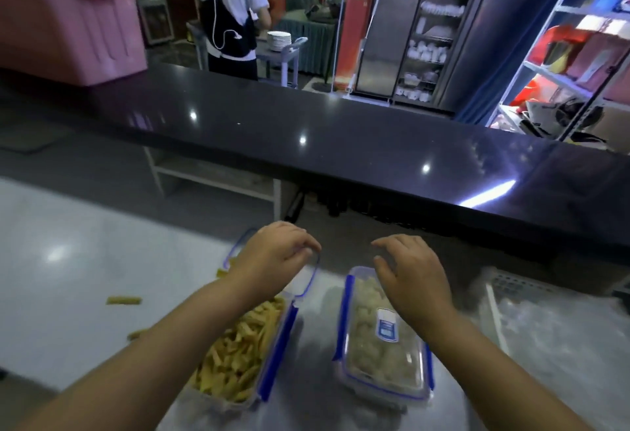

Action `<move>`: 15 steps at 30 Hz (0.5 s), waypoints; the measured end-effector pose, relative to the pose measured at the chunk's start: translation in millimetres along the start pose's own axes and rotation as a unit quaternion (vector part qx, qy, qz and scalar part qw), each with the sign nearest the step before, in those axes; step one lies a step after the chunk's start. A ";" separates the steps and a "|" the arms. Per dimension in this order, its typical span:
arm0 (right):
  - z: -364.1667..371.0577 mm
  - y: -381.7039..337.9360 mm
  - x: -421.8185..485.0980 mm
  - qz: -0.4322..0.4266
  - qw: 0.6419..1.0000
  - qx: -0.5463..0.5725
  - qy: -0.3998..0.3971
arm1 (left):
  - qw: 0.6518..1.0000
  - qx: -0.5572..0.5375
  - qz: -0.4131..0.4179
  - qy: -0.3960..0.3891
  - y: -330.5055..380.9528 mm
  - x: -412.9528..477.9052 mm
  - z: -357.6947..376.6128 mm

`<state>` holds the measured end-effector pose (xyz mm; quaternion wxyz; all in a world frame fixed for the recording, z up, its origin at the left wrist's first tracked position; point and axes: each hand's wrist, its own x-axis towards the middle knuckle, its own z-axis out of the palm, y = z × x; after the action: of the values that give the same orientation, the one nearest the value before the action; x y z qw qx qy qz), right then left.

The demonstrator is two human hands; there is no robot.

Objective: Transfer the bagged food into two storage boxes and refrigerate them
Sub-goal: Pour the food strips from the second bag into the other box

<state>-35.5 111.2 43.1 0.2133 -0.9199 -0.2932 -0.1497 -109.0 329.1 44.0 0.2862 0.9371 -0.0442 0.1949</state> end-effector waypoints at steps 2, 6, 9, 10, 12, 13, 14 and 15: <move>18.7 -37.5 9.7 -0.004 1.000 0.007 -0.007 | 0.999 -0.003 -0.033 0.005 -37.6 -17.4 -28.6; 59.0 -111.9 28.7 -0.017 0.999 0.023 -0.030 | 0.995 -0.002 -0.098 0.010 -117.2 -46.8 -79.7; 89.1 -163.5 38.2 -0.022 0.998 0.034 -0.053 | 0.989 0.000 -0.145 0.005 -173.6 -71.1 -105.0; 98.4 -179.3 39.7 -0.020 0.997 0.040 -0.055 | 0.987 0.003 -0.162 -0.005 -190.9 -80.1 -109.7; 116.5 -206.9 40.6 -0.013 0.997 0.046 -0.062 | 0.979 0.017 -0.199 -0.048 -221.9 -98.2 -113.9; 125.0 -218.1 39.7 -0.011 0.997 0.045 -0.067 | 0.973 0.030 -0.216 -0.077 -235.3 -107.4 -113.8; 132.6 -227.0 37.9 -0.009 0.996 0.044 -0.074 | 0.966 0.046 -0.231 -0.104 -246.9 -116.2 -112.7; 138.9 -233.4 36.0 -0.006 0.996 0.043 -0.082 | 0.960 0.064 -0.241 -0.126 -256.7 -124.3 -110.8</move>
<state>-127.2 367.1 8.6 0.2268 -0.9172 -0.3218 -0.0619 -211.2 600.5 -53.7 0.2564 0.9533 0.1596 0.0030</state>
